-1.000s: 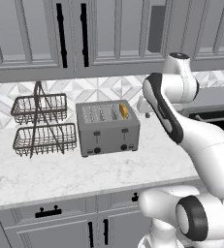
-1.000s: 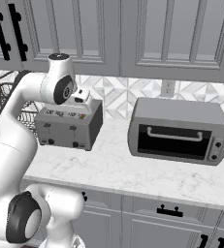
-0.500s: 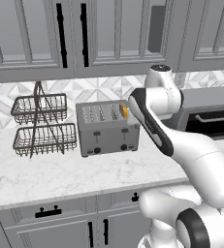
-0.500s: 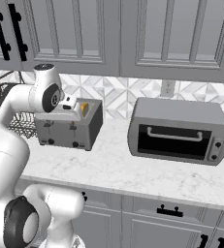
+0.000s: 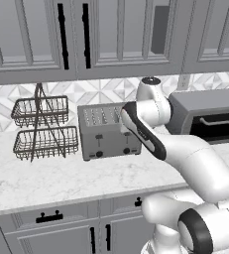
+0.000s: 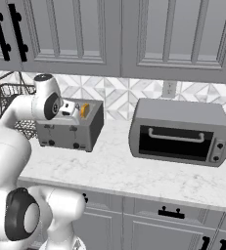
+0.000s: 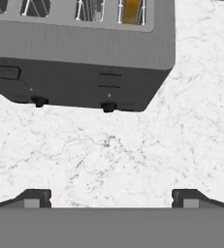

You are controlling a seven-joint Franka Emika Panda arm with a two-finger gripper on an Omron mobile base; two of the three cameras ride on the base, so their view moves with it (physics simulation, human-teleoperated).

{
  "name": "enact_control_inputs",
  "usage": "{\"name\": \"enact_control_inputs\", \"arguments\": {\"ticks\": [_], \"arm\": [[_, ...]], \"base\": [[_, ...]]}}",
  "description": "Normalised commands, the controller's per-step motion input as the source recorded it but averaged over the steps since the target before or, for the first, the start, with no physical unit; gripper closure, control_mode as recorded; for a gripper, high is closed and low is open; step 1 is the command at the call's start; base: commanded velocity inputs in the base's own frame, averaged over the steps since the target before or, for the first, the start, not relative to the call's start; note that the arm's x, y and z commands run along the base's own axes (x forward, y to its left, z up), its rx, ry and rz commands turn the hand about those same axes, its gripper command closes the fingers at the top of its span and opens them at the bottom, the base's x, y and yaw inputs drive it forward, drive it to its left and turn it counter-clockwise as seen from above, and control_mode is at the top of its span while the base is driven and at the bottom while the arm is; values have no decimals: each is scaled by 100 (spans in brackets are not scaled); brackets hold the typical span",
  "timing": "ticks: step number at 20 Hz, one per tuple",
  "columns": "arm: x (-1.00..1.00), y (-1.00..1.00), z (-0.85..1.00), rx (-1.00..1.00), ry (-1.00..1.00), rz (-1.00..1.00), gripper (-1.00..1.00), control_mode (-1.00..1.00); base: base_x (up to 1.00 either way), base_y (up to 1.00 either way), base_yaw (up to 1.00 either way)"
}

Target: Start the toaster. Once the lever pops up, take the bread to the plate on the dining counter.

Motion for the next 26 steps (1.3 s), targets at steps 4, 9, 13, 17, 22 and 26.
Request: {"name": "enact_control_inputs", "arguments": {"ticks": [4,9,13,17,22,26], "arm": [[41,27,-24,0,0,2,-100,-100],[35,33,-29,0,0,2,-100,-100],[26,14,-30,0,0,1,-100,-100],[24,12,-32,0,0,2,-100,-100],[29,4,-25,0,-5,3,-100,-100],[34,0,-9,0,-8,3,-100,-100]], "base": [[0,0,0],[0,0,0],[0,0,0],[0,0,0],[0,0,0],[0,0,0]]}}
